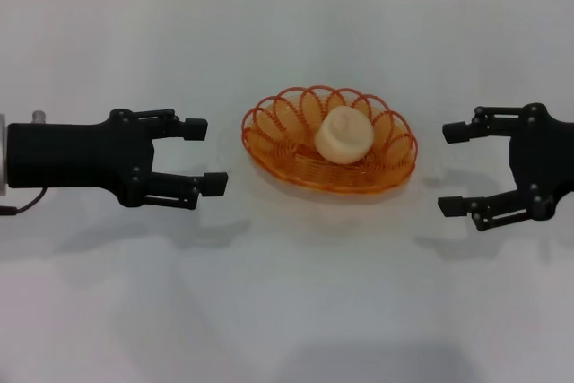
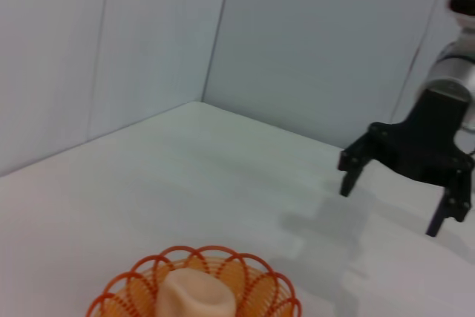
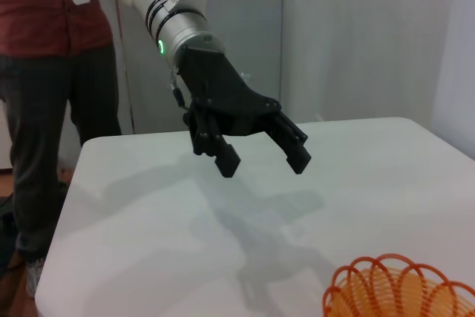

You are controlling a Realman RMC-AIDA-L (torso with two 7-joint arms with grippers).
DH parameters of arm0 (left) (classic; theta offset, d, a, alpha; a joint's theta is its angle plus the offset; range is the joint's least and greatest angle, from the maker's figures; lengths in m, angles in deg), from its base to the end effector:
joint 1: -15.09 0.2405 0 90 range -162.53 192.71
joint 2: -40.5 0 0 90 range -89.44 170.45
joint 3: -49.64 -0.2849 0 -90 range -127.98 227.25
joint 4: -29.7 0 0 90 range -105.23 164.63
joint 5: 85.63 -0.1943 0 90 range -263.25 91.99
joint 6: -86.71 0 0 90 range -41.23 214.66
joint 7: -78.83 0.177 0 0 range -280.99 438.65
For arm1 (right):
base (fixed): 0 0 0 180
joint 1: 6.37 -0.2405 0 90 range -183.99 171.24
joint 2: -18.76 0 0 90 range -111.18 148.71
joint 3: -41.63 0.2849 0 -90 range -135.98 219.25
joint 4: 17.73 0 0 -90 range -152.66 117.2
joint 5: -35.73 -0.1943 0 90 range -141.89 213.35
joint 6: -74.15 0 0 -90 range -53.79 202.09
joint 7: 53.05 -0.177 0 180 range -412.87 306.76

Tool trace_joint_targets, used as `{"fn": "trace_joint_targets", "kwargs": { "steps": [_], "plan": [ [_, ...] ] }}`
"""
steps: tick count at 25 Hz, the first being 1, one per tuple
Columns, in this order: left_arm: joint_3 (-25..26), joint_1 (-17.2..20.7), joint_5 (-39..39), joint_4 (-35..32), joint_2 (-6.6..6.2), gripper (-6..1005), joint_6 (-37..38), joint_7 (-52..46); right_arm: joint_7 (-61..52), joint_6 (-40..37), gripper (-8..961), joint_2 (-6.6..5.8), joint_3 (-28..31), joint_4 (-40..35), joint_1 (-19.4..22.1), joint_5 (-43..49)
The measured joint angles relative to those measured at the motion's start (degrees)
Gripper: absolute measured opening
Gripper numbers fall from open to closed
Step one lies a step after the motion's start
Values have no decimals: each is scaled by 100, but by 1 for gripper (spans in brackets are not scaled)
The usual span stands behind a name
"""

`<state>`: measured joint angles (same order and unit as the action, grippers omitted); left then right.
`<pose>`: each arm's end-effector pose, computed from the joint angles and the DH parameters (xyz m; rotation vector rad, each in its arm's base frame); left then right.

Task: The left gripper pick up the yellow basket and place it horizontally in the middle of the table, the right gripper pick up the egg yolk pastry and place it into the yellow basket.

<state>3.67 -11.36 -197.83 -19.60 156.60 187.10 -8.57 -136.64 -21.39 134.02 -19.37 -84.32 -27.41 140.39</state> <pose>-0.2550 0.3164 -0.0074 -2.8814 -0.5671 -0.6551 0.2279 0.3120 0.0001 -2.9041 0.0870 0.4876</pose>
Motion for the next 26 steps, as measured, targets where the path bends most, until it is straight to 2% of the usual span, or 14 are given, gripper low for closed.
{"fn": "trace_joint_targets", "kwargs": {
  "steps": [26],
  "plan": [
    [-26,-48,-5,-9,0,890,25,17,-53,-53,876,5,11,-45,-21,-18]
  ]
}}
